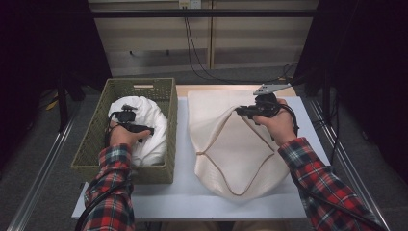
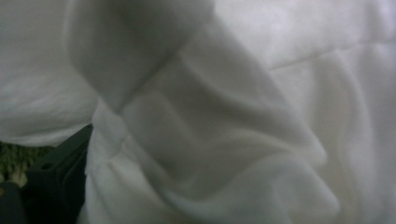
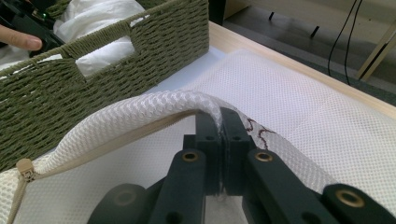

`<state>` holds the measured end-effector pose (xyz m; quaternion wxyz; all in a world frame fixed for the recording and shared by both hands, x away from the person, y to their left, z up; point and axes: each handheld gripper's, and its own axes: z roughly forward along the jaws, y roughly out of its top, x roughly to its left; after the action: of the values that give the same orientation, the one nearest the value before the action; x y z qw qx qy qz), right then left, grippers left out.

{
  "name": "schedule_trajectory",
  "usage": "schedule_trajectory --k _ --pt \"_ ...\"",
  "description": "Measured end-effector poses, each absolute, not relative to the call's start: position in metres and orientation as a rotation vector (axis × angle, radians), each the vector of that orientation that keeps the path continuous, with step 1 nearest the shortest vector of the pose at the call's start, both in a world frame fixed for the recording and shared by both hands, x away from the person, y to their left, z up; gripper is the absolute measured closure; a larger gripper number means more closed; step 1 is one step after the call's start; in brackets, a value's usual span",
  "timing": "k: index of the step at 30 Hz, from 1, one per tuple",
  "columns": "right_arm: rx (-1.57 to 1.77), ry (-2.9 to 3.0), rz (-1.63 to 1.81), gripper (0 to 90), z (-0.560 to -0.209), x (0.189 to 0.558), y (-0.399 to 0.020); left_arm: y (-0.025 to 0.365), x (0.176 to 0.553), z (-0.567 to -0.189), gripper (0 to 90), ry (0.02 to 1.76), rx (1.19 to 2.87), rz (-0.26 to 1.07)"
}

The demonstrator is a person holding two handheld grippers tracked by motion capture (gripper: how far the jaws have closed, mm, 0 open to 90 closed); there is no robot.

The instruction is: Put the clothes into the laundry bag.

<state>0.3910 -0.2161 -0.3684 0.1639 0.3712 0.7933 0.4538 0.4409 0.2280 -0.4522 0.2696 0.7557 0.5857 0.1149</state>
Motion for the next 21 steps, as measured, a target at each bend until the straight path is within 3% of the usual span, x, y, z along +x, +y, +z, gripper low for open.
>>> schedule_trajectory --k 4,9,10,13,14,21 --pt "1.063 2.27 1.284 88.6 -0.371 0.393 -0.217 0.229 0.44 -0.453 5.4 1.571 2.047 0.304" --pt "1.064 2.271 1.295 88.6 -0.369 0.396 -0.217 0.227 0.44 -0.452 26.5 1.59 2.054 0.266" --pt "1.068 2.265 1.295 88.6 -0.369 0.396 -0.217 0.227 0.44 -0.452 26.5 1.601 2.046 0.261" --pt "1.069 2.266 1.302 88.6 -0.37 0.396 -0.217 0.227 0.439 -0.449 37.8 1.601 2.042 0.236" --pt "1.075 2.267 1.303 88.6 -0.371 0.397 -0.217 0.226 0.439 -0.448 45.1 1.603 2.039 0.242" --pt "1.079 2.264 1.297 88.6 -0.369 0.398 -0.217 0.228 0.439 -0.439 53.2 1.575 2.054 0.231"
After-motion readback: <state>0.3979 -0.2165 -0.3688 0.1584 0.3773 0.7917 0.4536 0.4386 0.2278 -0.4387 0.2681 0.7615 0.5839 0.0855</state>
